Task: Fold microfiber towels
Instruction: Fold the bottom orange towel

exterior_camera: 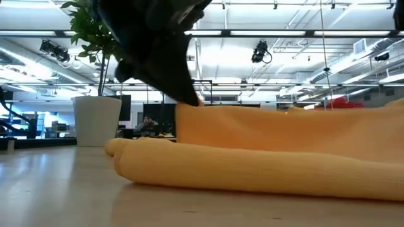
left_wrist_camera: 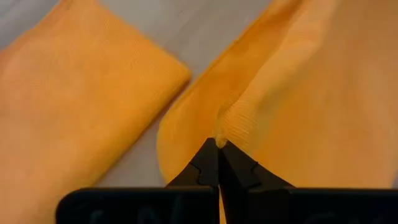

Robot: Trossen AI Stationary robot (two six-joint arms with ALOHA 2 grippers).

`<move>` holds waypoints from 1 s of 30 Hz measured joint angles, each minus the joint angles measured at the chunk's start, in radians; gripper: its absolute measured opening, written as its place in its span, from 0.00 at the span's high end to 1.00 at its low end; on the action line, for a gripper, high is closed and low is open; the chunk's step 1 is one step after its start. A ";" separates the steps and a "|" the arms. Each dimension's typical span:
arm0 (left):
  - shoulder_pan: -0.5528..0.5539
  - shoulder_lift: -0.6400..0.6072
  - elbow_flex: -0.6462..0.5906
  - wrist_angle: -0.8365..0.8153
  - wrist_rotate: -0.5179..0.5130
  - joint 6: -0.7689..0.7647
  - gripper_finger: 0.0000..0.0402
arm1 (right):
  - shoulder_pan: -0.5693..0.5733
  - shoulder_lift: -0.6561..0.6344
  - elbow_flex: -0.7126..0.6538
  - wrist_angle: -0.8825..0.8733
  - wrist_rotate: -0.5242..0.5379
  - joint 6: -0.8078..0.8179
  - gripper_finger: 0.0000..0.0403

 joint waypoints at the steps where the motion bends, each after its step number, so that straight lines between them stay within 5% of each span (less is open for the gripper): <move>1: -0.004 0.000 0.000 -0.011 0.001 -0.010 0.99 | -0.005 -0.021 -0.026 0.039 0.004 -0.009 0.99; 14: 0.023 -0.053 0.000 -0.161 -0.017 -0.093 0.99 | -0.025 -0.013 -0.159 0.249 0.062 -0.055 0.99; 20: 0.040 -0.149 0.003 -0.192 0.075 -0.037 0.99 | -0.045 0.015 -0.159 0.285 0.079 -0.057 0.99; 30: 0.108 -0.079 -0.002 -0.217 0.162 -0.007 0.93 | -0.143 0.063 -0.159 0.343 0.064 -0.137 0.97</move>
